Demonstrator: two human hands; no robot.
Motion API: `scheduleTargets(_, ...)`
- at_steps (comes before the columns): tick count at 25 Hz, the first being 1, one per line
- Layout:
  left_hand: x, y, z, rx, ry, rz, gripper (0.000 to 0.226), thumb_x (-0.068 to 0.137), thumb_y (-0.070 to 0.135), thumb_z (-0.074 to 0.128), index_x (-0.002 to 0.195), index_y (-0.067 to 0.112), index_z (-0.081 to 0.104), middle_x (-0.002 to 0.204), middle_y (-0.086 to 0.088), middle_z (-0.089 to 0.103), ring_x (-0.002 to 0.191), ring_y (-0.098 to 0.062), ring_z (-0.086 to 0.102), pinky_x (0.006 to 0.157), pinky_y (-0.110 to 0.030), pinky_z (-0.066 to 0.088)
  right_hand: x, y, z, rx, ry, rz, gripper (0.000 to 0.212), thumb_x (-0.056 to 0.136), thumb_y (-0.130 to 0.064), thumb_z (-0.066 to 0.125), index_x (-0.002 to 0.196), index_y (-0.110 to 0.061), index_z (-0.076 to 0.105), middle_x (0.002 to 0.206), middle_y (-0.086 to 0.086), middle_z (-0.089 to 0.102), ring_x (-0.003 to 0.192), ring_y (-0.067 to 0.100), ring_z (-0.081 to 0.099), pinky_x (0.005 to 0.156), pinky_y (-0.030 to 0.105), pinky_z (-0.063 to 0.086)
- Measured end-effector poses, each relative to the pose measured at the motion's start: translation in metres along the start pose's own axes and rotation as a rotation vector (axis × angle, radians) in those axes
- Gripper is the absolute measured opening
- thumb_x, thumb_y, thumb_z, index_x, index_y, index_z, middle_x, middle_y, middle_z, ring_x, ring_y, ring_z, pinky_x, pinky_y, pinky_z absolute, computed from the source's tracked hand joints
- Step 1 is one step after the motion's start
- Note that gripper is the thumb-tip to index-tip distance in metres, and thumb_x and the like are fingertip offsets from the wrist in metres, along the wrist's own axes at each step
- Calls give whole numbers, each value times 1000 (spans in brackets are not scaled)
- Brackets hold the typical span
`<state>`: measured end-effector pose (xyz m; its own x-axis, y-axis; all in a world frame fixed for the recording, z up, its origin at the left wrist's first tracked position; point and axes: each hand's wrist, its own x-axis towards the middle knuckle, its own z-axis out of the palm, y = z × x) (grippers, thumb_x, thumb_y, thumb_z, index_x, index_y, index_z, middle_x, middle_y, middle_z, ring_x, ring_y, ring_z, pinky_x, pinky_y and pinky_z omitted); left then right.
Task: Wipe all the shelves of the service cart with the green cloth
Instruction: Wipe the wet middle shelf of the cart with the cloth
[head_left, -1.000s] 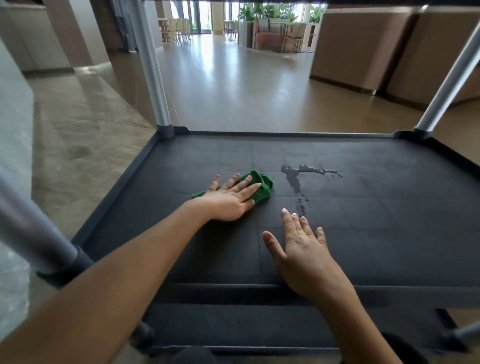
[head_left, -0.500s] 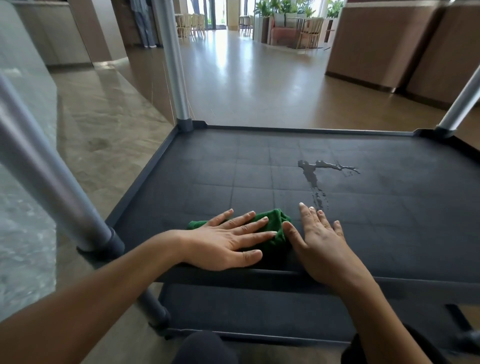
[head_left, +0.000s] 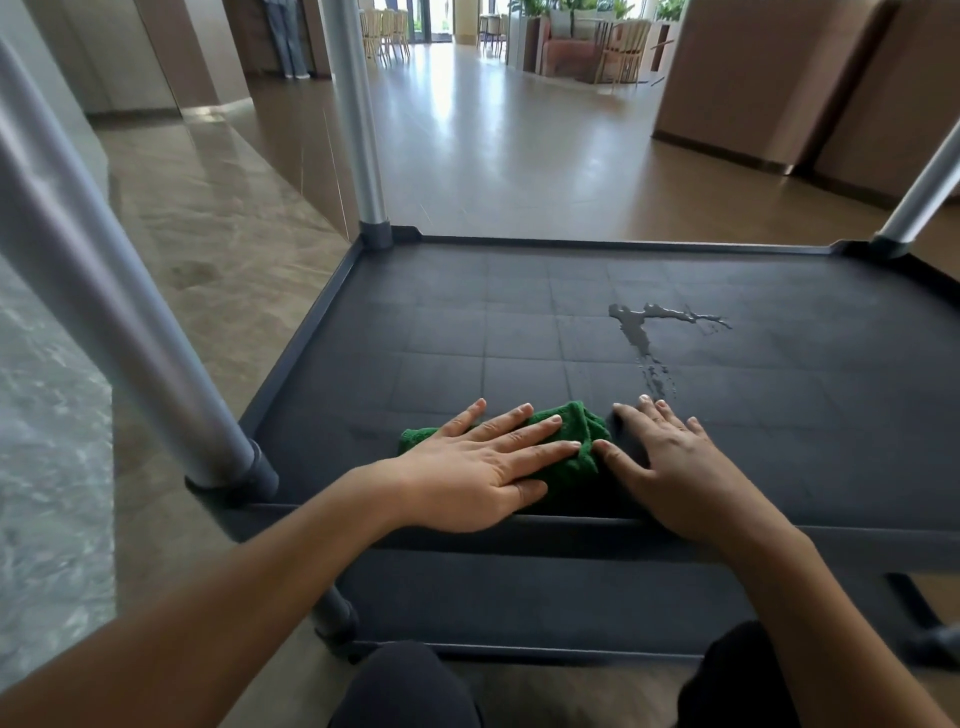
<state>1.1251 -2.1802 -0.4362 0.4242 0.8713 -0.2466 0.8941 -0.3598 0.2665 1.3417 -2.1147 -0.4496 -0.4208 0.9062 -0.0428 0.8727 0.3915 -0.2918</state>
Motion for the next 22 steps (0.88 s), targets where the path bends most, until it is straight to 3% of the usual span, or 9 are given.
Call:
scheduleTargets(10,14,25,-1,-26,13,-6,52,103,39,25,148,46,1,156,22,-13,141,1,-22,114,-34,-21,-2,16,-9,3,21,-4,59,95,-45,44,147,-21,30,157,11,19,146,18,10,117,34,5)
scheduleTargets(15,7,16,-4,-29,-13,-9,53,104,38,26,149,46,0,155,23,-15,140,2,-23,114,-31,-20,-5,-10,-11,106,136,-29,41,95,-31,49,133,-14,51,142,14,46,136,25,35,110,35,27)
scheduleTargets(18,5,10,-5,-19,-24,-13,54,103,43,25,147,46,-5,149,27,-22,135,6,-26,112,-28,-20,0,-39,-4,259,235,36,45,97,-37,43,137,-18,47,138,13,52,132,28,41,103,35,34)
scheduleTargets(22,5,6,-4,-39,-9,-25,57,101,47,29,148,44,-4,139,33,-20,135,9,-22,113,-27,-17,5,-50,9,257,78,50,59,99,-47,29,149,-16,25,152,11,32,143,25,20,114,31,16)
